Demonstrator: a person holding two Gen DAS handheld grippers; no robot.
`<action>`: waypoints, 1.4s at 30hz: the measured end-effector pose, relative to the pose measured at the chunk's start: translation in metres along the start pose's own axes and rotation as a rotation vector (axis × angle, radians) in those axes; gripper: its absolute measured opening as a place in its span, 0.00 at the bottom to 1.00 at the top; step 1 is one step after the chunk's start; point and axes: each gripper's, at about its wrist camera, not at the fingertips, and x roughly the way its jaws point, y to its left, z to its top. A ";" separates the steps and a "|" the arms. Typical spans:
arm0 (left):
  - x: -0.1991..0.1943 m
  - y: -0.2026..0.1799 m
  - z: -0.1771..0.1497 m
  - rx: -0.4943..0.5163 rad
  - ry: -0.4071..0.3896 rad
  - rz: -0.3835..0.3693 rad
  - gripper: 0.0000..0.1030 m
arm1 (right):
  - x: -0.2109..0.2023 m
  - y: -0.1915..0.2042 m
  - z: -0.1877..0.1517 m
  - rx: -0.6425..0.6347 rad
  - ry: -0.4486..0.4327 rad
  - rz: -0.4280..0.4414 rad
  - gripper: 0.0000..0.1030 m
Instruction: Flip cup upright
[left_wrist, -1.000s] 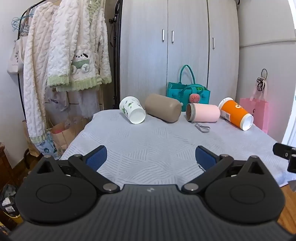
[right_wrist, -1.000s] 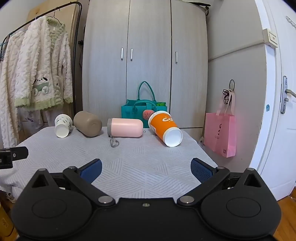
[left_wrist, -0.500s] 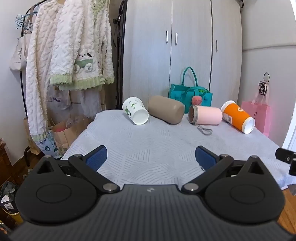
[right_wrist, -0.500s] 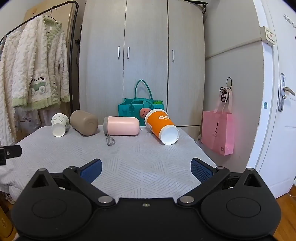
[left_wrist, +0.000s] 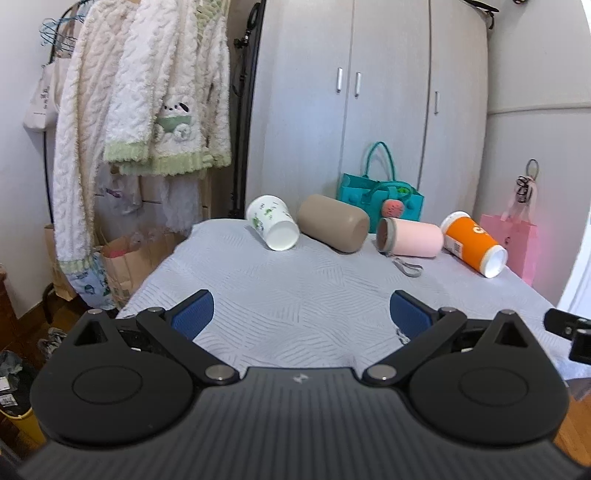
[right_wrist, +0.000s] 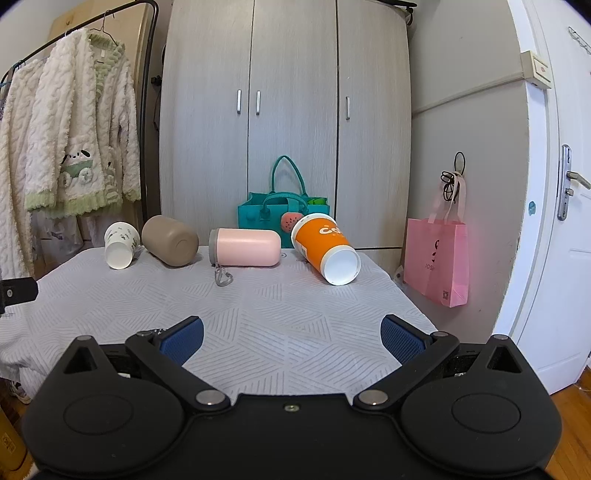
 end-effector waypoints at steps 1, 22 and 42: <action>-0.001 0.000 0.000 -0.001 0.000 -0.007 1.00 | 0.000 0.000 0.000 0.000 0.000 0.000 1.00; -0.002 0.002 -0.002 -0.019 0.012 -0.010 1.00 | 0.003 0.002 0.000 0.000 0.023 0.001 1.00; -0.004 -0.001 0.000 -0.011 0.016 -0.010 1.00 | 0.004 0.001 -0.001 0.001 0.028 0.001 1.00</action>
